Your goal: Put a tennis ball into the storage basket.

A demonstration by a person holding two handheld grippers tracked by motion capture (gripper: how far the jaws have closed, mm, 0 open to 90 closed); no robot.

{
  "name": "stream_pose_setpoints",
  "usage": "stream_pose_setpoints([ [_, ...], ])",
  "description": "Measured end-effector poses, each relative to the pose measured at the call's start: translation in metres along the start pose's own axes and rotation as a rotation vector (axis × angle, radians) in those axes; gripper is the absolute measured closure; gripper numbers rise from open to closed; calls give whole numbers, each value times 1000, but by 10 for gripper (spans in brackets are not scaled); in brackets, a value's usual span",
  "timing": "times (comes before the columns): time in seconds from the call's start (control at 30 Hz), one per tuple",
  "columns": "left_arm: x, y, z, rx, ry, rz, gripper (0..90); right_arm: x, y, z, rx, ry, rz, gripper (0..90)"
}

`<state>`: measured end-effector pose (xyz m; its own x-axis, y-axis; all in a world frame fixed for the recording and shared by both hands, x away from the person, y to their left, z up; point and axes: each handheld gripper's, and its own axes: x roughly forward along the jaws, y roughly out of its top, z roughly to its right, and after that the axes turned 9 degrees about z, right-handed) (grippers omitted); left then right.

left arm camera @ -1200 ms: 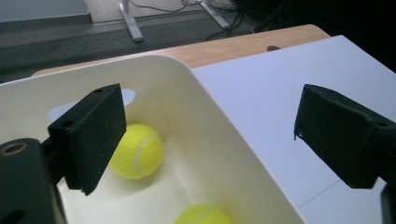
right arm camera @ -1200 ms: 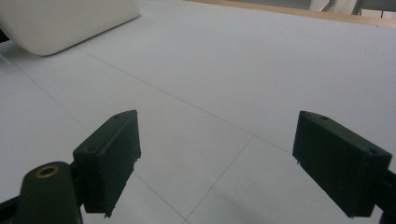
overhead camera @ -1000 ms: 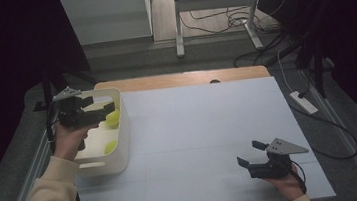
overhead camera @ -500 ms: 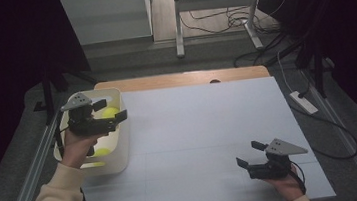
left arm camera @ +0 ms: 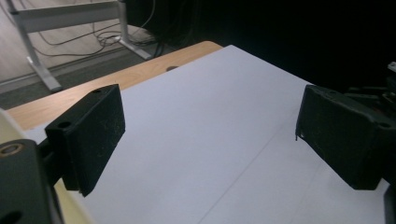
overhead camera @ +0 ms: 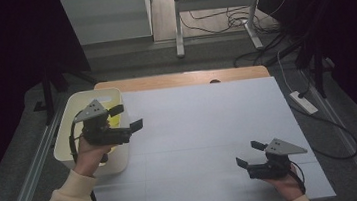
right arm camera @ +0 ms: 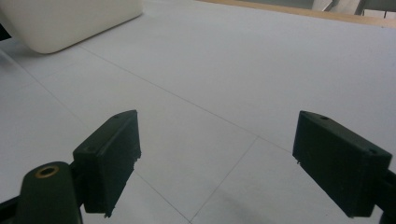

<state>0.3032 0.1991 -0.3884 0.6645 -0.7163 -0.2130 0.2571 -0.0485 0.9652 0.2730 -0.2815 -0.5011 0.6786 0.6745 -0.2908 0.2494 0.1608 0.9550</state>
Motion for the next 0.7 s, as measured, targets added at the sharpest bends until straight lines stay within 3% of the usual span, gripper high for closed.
stream_pose_setpoints([
  [0.23,9,-10,22,28,-49,-5,88,-1,0,0,-4,1,0,149],
  [0.47,15,-25,47,84,-108,-20,92,-1,-1,-1,-5,-1,-1,149],
  [0.7,15,-40,58,85,-137,-27,93,0,-1,-1,-1,1,-4,149],
])
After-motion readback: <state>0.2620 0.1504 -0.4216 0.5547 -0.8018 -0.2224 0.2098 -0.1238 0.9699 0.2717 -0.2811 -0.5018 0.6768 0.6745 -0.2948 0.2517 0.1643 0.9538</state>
